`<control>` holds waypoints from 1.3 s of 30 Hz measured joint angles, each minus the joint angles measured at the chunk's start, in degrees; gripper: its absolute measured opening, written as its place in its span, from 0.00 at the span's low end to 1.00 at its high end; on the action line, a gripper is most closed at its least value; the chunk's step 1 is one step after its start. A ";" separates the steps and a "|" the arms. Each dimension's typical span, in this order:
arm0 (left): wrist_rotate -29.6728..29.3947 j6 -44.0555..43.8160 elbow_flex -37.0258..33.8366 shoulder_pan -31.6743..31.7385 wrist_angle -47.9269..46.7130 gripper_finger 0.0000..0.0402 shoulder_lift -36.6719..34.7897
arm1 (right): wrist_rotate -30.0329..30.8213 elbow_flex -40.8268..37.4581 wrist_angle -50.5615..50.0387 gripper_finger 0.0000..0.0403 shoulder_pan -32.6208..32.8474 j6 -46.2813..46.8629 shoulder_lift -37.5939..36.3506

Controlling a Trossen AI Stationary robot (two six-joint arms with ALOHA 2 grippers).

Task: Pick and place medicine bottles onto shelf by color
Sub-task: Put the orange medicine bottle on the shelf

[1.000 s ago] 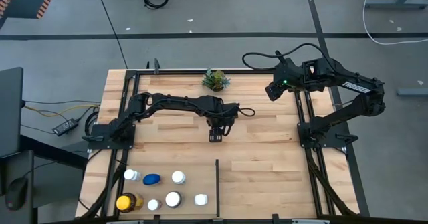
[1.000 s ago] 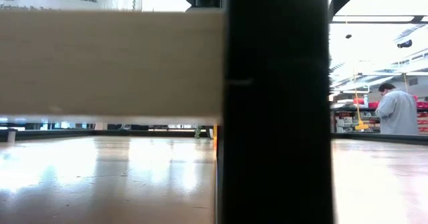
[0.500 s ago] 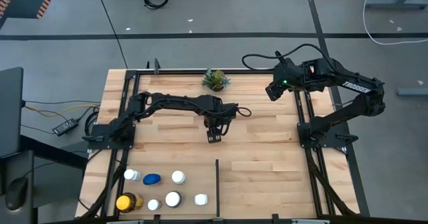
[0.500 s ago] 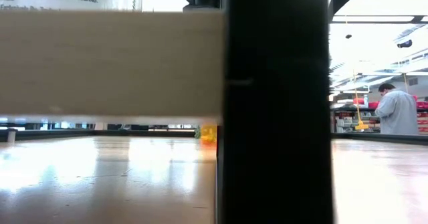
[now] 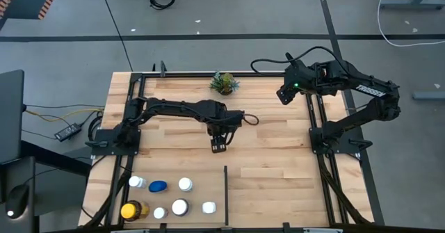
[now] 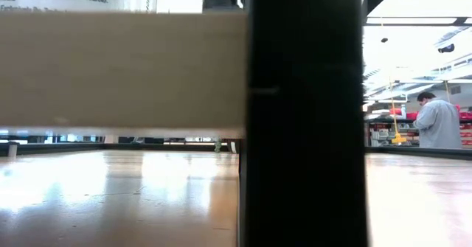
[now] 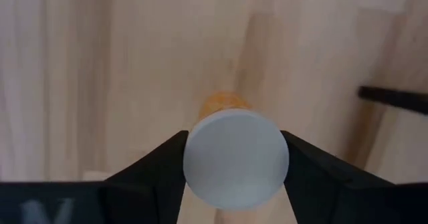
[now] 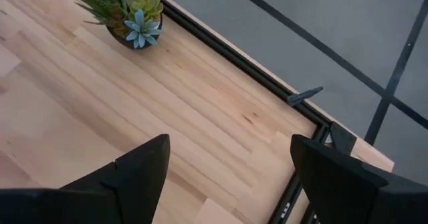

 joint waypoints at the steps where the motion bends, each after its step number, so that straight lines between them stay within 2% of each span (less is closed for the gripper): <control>1: 0.00 -0.20 0.00 -0.64 -0.45 0.52 -0.18 | 0.01 0.00 -0.01 0.79 0.00 -0.03 0.00; 7: -2.01 -0.81 0.00 -4.43 -3.89 0.59 -1.00 | 0.09 0.00 -0.17 0.79 0.00 -4.27 0.00; 14: -2.38 -4.90 0.00 -7.55 -5.17 0.52 -2.61 | 0.11 0.00 -0.15 0.79 0.02 -7.32 -0.02; 17: -2.19 -6.66 0.00 -8.46 -5.44 0.52 -3.93 | 0.11 0.00 -0.15 0.79 0.01 -7.56 -0.02; 20: -2.40 -7.75 0.00 -9.29 -5.95 0.57 -5.48 | 0.11 0.00 -0.15 0.79 0.04 -8.14 -0.04; 24: -2.47 -7.68 0.04 -10.60 -7.10 0.60 -7.17 | 0.09 0.00 -0.11 0.79 0.04 -6.75 -0.04; 32: -3.03 -4.26 0.04 -14.13 -7.21 0.52 -7.51 | -0.13 0.00 -0.13 0.79 0.07 -2.30 -0.04; 39: -3.99 -8.12 0.04 -17.35 -6.78 0.60 -7.49 | 0.12 0.00 -0.13 0.79 1.69 -0.83 -0.04</control>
